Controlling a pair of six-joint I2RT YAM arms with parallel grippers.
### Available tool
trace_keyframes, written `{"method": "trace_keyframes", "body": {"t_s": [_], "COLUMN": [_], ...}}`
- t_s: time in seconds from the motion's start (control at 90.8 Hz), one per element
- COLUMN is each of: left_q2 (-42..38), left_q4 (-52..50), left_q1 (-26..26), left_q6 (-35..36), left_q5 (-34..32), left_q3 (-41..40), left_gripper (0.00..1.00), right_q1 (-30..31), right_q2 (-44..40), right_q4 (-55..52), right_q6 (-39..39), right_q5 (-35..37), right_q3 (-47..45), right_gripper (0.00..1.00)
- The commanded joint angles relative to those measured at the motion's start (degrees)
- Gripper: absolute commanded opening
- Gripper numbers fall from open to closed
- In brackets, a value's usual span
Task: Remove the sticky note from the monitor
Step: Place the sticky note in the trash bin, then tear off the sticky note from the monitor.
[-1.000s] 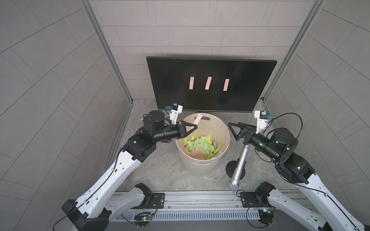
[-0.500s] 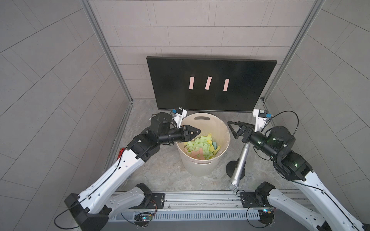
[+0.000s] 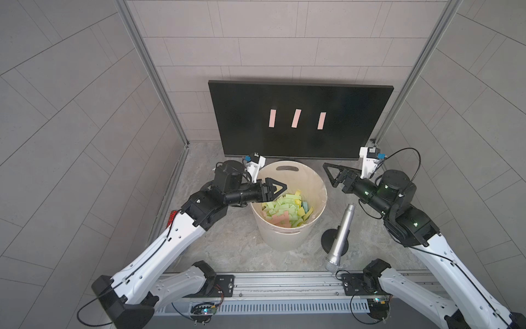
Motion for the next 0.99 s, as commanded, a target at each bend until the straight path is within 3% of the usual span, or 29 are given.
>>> {"method": "trace_keyframes", "body": {"t_s": [0.0, 0.418, 0.726, 0.98], "left_q2": [-1.4, -5.0, -6.1, -7.5], "left_q4": [-1.0, -0.1, 0.7, 0.7], "left_q1": [-0.2, -0.1, 0.0, 0.1], "left_q6": [1.3, 3.3, 5.0, 6.2], "left_q5": [-0.5, -3.2, -3.9, -6.0], "left_q3": [1.4, 0.8, 0.9, 0.5], "left_gripper": [0.64, 0.81, 0.99, 1.0], "right_q1": [-2.0, -12.7, -14.0, -14.1], "right_q2": [1.3, 8.5, 15.5, 21.2], "right_q4": [1.7, 8.2, 12.8, 17.4], "right_q6": [0.2, 6.1, 6.7, 8.1], "right_q5": [-1.6, -9.2, -11.3, -12.8], "right_q3": [1.6, 2.0, 5.2, 7.8], "right_gripper": [1.0, 1.0, 1.0, 0.98]}}
